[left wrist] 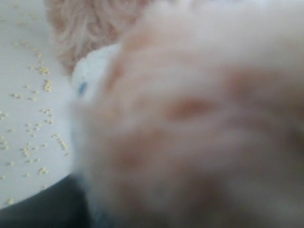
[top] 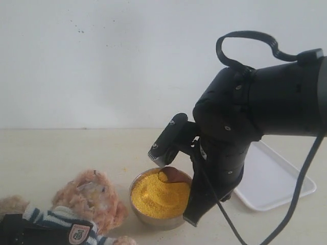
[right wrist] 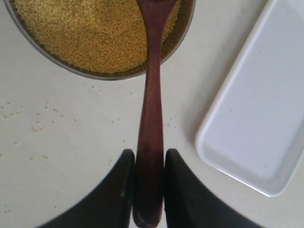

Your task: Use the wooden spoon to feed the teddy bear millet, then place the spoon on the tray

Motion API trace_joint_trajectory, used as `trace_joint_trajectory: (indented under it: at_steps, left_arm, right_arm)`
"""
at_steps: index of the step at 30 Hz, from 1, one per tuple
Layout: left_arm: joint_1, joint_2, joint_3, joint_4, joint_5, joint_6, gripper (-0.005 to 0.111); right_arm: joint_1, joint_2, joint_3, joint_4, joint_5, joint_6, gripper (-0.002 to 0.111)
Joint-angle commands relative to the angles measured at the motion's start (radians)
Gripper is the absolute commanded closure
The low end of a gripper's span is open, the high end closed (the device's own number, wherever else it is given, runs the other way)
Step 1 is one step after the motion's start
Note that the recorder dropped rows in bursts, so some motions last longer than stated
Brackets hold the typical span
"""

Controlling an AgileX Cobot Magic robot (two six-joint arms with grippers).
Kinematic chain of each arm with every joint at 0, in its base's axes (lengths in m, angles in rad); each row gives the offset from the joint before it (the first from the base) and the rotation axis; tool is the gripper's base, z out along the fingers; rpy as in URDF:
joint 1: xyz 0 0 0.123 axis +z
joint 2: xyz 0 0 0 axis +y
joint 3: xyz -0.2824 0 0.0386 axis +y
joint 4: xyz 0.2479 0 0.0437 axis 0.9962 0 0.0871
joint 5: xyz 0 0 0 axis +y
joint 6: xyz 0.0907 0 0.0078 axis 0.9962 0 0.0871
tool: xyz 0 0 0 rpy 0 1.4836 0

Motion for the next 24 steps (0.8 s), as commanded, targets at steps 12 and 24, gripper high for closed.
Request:
trace_joint_trajectory:
  at_steps: [12, 24]
  left_arm:
    - [0.002, -0.004, 0.008, -0.042, -0.028, 0.034, 0.103]
    - [0.002, -0.004, 0.008, -0.042, -0.028, 0.067, 0.103]
  right_arm:
    - [-0.001, -0.096, -0.005, 0.164, -0.123, -0.031, 0.108]
    - [-0.001, -0.118, -0.005, 0.442, -0.082, -0.220, 0.108]
